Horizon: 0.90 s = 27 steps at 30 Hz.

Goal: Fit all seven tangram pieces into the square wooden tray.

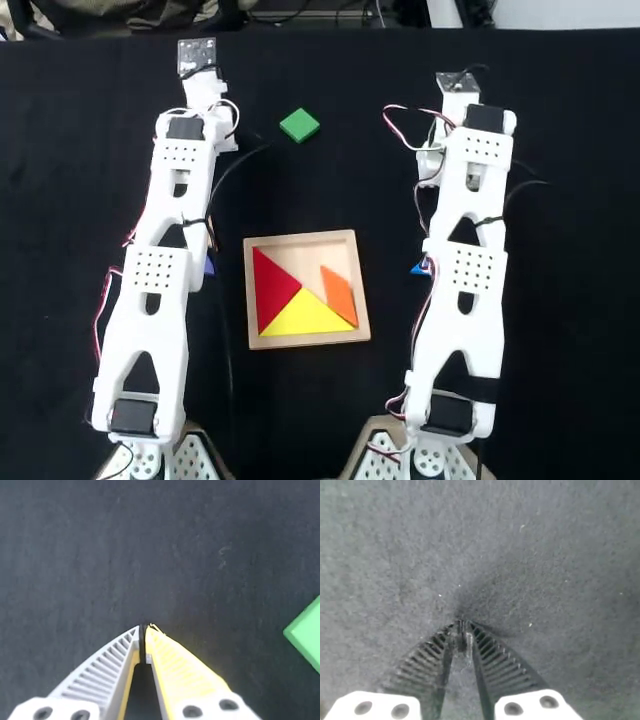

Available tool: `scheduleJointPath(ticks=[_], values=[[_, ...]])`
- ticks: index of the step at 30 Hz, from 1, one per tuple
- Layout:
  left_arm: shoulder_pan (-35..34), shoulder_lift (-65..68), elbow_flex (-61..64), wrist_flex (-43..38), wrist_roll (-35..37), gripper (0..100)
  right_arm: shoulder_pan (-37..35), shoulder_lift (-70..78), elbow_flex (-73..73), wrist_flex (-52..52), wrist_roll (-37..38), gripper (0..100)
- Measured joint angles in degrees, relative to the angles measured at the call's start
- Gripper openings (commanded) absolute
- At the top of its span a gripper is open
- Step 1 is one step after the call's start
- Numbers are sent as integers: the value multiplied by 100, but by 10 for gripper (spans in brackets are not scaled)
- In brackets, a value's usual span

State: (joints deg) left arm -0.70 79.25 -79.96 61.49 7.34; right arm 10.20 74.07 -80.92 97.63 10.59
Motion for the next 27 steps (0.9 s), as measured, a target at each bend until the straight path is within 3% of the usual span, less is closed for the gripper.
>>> scheduleJointPath(ticks=[4,14,18,23,27], values=[[9,185,-633,563,325,30,0,0,0,0,0,11],[255,492,-1187,668,1697,32,0,0,0,0,0,11],[273,492,-1187,774,1864,34,0,0,0,0,0,11],[273,229,-1187,1969,1908,34,0,0,0,0,0,11],[281,70,-1196,2092,1916,34,0,0,0,0,0,11]])
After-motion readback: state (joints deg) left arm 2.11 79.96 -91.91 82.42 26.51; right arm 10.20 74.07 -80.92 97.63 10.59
